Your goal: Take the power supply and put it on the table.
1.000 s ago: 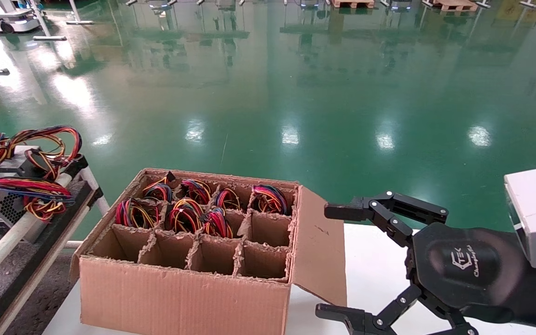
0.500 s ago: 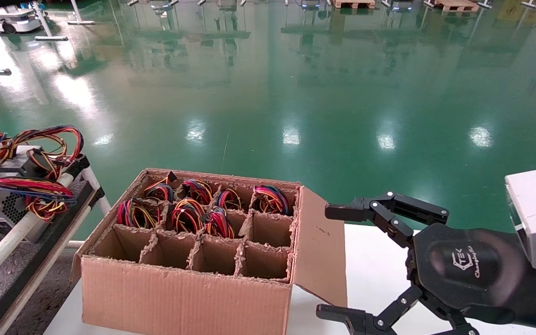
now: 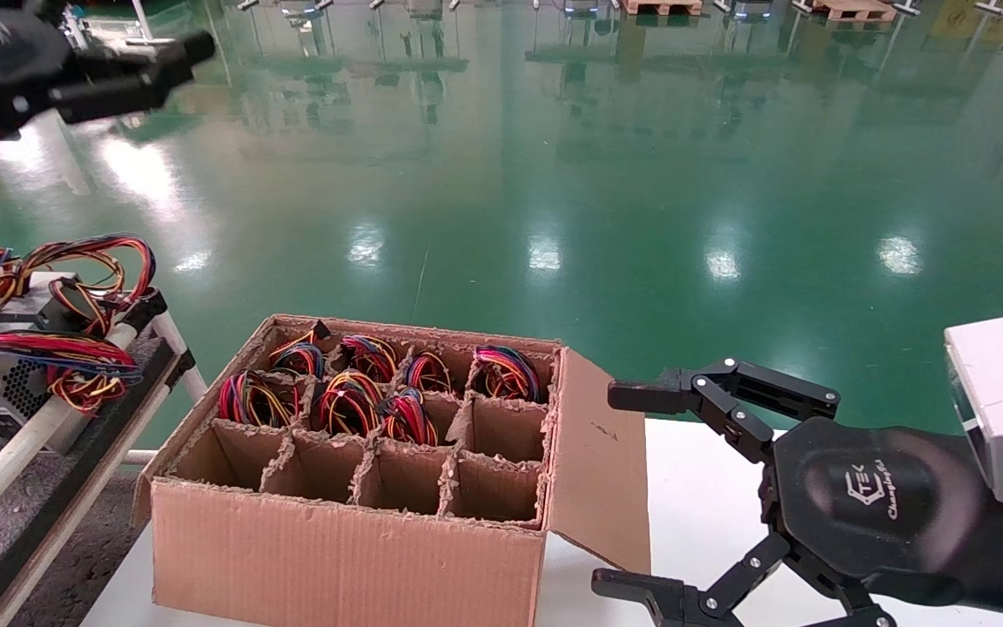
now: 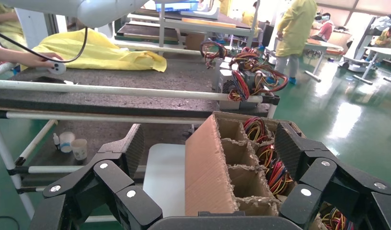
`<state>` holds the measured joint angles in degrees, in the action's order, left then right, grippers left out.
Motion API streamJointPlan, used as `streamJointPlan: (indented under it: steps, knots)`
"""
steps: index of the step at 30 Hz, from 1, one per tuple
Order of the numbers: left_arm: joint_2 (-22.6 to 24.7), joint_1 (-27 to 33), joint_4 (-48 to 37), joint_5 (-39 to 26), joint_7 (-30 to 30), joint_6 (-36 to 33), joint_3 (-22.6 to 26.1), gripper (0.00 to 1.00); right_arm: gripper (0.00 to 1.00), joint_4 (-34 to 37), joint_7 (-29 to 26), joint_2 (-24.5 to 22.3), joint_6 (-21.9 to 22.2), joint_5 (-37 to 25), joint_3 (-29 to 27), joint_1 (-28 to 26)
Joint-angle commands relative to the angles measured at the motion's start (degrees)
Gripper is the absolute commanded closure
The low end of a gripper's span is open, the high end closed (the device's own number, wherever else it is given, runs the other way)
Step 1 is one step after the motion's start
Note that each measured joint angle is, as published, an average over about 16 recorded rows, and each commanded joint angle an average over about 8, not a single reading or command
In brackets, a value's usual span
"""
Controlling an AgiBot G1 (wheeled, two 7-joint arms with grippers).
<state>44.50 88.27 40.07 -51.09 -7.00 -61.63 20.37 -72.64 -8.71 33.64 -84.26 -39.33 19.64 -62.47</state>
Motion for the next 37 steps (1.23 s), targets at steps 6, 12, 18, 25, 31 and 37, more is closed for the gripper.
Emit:
streamJointPlan:
  steps: [6,12,18,25,31,37]
  knots:
    - [-2.2,-6.1,7.6,2.1,4.0,-5.5,-1.0,0.0,0.0,0.0,0.0,0.0,0.0,0.0,0.0,0.0]
    - [-4.0,-11.3,14.2,3.9,7.5,-10.2,-1.8,0.0,0.0,0.0,0.0,0.0,0.0,0.0,0.0,0.0]
    - [-5.9,-16.6,20.8,5.7,11.0,-14.9,-2.7,0.0,0.0,0.0,0.0,0.0,0.0,0.0,0.0,0.0]
    - [-8.0,-22.6,28.4,7.8,15.0,-20.4,-3.7,0.0,0.0,0.0,0.0,0.0,0.0,0.0,0.0,0.0]
    - [-9.5,-26.8,33.7,9.2,17.7,-24.2,-4.3,0.0,0.0,0.0,0.0,0.0,0.0,0.0,0.0,0.0]
    - [-10.1,-28.5,35.7,9.8,18.4,-25.7,-4.6,0.0,0.0,0.0,0.0,0.0,0.0,0.0,0.0,0.0]
